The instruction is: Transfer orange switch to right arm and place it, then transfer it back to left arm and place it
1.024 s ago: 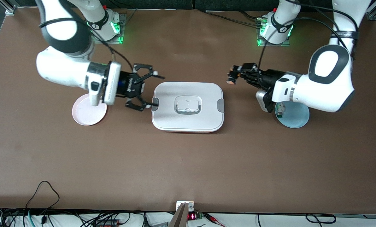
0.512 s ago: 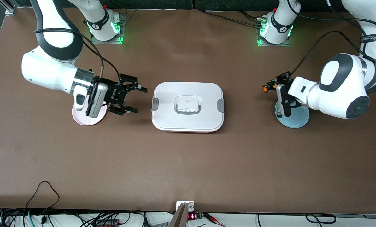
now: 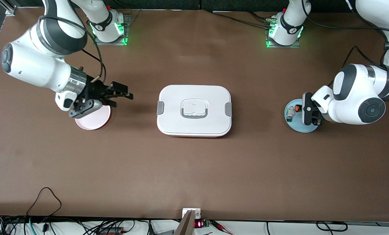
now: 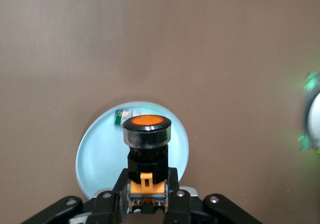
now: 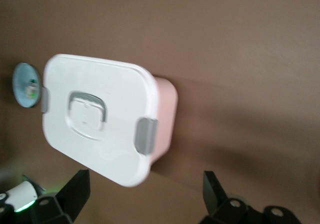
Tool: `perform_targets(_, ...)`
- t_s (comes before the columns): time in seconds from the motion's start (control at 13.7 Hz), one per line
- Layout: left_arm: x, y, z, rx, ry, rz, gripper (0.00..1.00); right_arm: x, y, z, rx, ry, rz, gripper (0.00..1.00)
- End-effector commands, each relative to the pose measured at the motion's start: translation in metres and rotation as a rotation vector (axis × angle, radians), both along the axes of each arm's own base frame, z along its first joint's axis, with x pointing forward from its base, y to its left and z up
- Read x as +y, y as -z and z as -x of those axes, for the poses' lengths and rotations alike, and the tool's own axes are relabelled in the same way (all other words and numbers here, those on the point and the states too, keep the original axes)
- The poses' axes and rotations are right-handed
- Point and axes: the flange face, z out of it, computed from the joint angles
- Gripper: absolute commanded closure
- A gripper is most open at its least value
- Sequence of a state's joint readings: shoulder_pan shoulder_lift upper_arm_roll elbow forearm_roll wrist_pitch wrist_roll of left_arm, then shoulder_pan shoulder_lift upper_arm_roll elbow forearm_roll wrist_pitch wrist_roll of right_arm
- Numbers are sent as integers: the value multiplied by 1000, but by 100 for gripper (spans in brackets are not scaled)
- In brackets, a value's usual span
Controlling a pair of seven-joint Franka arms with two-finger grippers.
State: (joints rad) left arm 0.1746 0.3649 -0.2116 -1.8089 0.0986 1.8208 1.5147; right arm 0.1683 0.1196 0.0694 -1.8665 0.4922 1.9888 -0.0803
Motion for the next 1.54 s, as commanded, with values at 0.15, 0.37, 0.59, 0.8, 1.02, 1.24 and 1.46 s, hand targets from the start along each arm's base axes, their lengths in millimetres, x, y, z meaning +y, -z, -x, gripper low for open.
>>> perform_targets(0.15,45,48,23,-92,76,-17,100,-47,-33,2,110,-14,383,0)
perform_targets(0.37,58,77,39,-142,55,-6,100,-74,-59,-1,72,-33,532,0)
perform_targets(0.59,62,98,53,-178,41,4,100,-150,-78,-15,59,110,510,0)
perform_targets(0.8,64,106,56,-177,34,4,100,-178,-90,-15,55,155,519,0)
perform_targets(1.02,78,124,63,-202,15,6,100,-215,-101,-3,85,211,531,0)
perform_targets(1.24,81,134,65,-202,7,12,100,-211,-106,15,48,206,537,0)
perform_targets(1.46,81,137,65,-202,7,15,99,-208,-103,26,26,161,533,0)
